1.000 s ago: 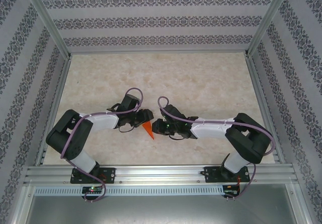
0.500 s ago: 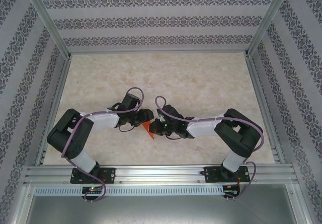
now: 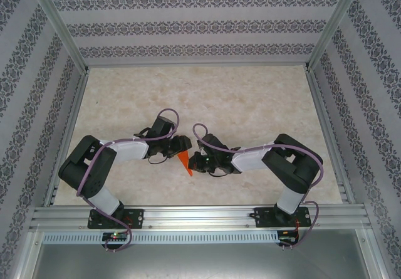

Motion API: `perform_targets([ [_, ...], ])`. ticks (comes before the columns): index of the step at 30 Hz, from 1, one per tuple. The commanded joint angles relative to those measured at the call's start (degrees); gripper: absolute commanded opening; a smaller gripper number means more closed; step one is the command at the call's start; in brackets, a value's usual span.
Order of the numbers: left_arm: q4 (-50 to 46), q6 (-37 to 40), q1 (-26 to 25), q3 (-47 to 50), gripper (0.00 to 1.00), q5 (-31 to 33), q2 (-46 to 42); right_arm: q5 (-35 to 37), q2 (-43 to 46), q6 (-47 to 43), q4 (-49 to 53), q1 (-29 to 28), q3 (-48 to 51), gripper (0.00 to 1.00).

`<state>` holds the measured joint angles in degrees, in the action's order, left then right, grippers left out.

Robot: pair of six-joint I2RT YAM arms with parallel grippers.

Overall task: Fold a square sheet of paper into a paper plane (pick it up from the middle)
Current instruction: Fold the wing for the fifth time at the center of the table.

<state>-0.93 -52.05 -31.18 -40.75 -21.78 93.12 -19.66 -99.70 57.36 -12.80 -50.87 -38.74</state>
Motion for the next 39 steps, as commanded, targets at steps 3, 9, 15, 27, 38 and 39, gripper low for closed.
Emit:
perform_targets([
  [3, -3.65, 1.44, 0.41, 0.00, 0.56, 1.10, 1.78, 0.48, 0.42, 0.82, 3.71, -0.28, 3.65, 0.05],
  [9, -3.50, 1.46, 0.37, 0.03, 0.56, 0.83, 1.80, 2.27, 8.06, -0.96, 8.19, 0.07, 0.19, 0.06],
  [15, -3.60, 1.60, 0.42, -0.18, 0.56, 0.55, 1.98, 0.86, 9.77, -0.71, 6.33, -0.25, -2.44, 0.06],
  [27, -3.89, 1.52, 0.42, -0.21, 0.56, 0.35, 2.33, -1.61, 0.05, 5.05, -4.17, -0.61, -1.94, 0.06],
  [38, -4.43, 2.04, 0.40, -0.14, 0.56, 0.43, 2.59, -3.09, -2.12, 5.22, -1.03, -2.12, 3.01, 0.07],
  [39, -4.44, 2.04, 0.40, -0.16, 0.56, 0.53, 2.59, -3.20, -2.10, 4.94, -0.28, -2.34, 2.89, 0.07],
])
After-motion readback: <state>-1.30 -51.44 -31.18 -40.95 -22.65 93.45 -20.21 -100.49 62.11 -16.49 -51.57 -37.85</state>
